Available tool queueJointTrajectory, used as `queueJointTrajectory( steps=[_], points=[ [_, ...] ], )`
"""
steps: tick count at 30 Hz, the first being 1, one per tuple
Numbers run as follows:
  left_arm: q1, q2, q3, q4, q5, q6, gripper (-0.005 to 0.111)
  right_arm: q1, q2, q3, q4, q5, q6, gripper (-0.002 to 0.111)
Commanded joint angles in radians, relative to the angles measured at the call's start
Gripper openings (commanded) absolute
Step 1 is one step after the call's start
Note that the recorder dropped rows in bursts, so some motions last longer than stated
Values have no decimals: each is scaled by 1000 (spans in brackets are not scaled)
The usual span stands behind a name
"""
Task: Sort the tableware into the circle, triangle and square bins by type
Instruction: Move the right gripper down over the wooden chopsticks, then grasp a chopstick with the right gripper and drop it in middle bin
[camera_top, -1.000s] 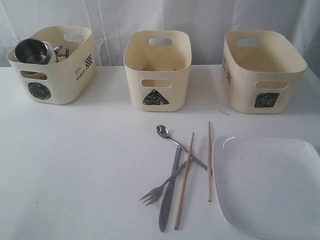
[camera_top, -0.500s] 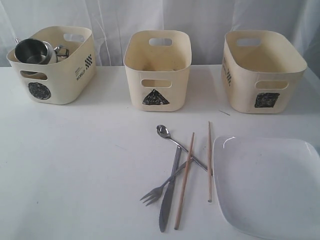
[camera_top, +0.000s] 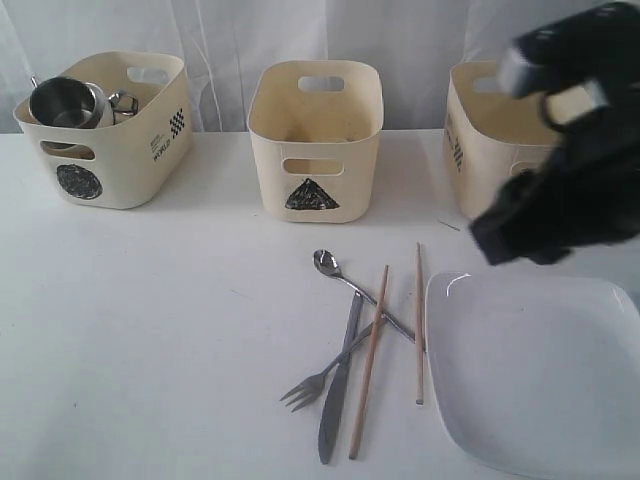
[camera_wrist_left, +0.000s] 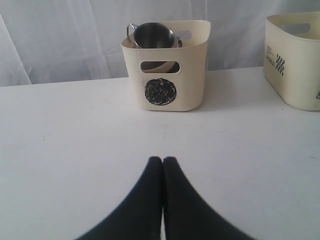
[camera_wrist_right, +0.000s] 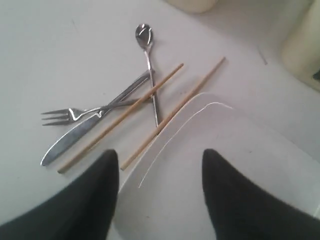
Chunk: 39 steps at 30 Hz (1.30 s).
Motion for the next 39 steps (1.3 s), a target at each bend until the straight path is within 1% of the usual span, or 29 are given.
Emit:
queueJointTrajectory(
  steps=[1, 7, 10, 13, 17, 19, 25, 30, 34, 39],
  points=[
    [3, -4, 3, -4, 2, 0, 0, 84, 256, -142, -15, -3, 132, 54],
    [3, -4, 3, -4, 2, 0, 0, 133, 473, -164, -6, -34, 337, 54],
    [3, -4, 3, -4, 2, 0, 0, 133, 538, -164, -24, -75, 478, 54],
    [3, -4, 3, -4, 2, 0, 0, 141, 571, -164, -27, -125, 551, 54],
    [3, -4, 3, -4, 2, 0, 0, 145, 615, -164, -27, -139, 593, 47],
    [3, -4, 3, -4, 2, 0, 0, 145, 637, -164, -27, -133, 614, 45],
    [3, -4, 3, -4, 2, 0, 0, 164, 671, -144, -28, -106, 630, 45],
    [3, -4, 3, -4, 2, 0, 0, 193, 689, -105, -28, -149, 655, 45],
    [3, -4, 3, -4, 2, 0, 0, 212, 715, -105, -28, -165, 658, 45],
    [3, -4, 3, -4, 2, 0, 0, 215, 741, -105, -36, -193, 666, 45]
  ],
)
